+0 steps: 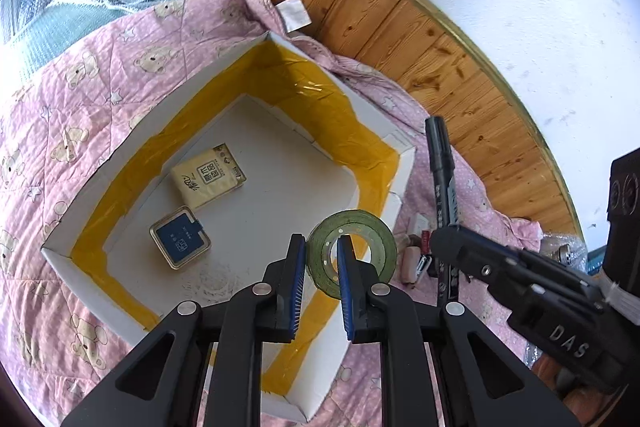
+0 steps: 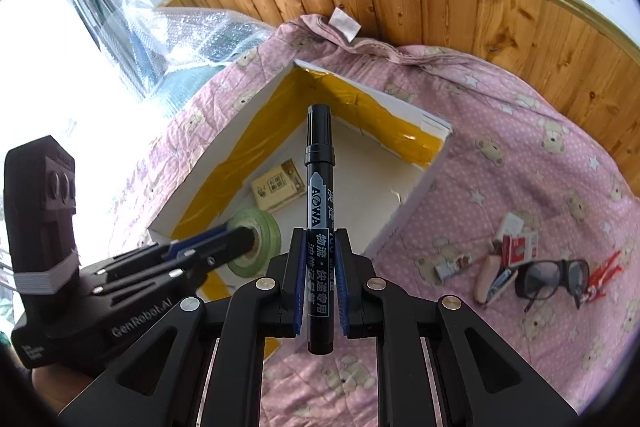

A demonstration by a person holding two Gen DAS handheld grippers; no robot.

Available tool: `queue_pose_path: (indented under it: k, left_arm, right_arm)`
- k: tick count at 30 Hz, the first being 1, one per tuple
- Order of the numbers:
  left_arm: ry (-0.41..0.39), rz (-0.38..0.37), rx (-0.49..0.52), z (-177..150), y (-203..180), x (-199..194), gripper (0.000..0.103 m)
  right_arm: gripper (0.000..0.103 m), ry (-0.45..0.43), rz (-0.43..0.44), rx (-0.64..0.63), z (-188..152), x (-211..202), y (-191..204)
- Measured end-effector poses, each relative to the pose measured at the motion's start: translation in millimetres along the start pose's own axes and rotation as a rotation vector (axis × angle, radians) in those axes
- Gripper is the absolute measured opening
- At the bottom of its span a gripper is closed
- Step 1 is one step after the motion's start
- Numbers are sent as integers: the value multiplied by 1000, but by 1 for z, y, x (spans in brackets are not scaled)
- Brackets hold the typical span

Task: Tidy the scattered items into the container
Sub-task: 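Open both grippers to drop the tape roll and marker into the box, then withdraw both open grippers from the box toward the items on the quilt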

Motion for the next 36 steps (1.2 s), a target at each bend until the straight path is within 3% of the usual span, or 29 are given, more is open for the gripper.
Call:
queue_pose_path:
  k: [13, 14, 16, 17, 19, 25, 36]
  left_arm:
    - [17, 31, -39, 16, 17, 34, 17]
    - [12, 22, -40, 18, 19, 40, 17]
    - [18, 18, -55, 19, 26, 48, 34]
    - [26, 20, -67, 18, 30, 51, 43]
    - [42, 24, -90, 15, 40, 56, 44]
    - [94, 36, -132, 6, 62, 69, 44]
    - [99, 9, -78, -5, 38, 51, 44]
  right_arm:
    - [16, 22, -36, -88, 42, 49, -2]
    - [30, 23, -51, -107, 45, 55, -3]
    - [49, 31, -95, -118, 46, 67, -9]
    - [49, 42, -111, -108, 45, 72, -14]
    - [49, 70, -86, -56, 35, 77, -25]
    - [49, 69, -58, 3, 7, 68, -37]
    - [48, 50, -22, -4, 1, 48, -12]
Point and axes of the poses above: each gripper's, at about its wrist camera, not at the fingertips, and x roughly the way its jaws point, y to its left, z to its top, the point moved 4 cm from there along x, roughly the way its jaws point, and after that the axes turned 8 degrees about z, right-handed, at the moved point
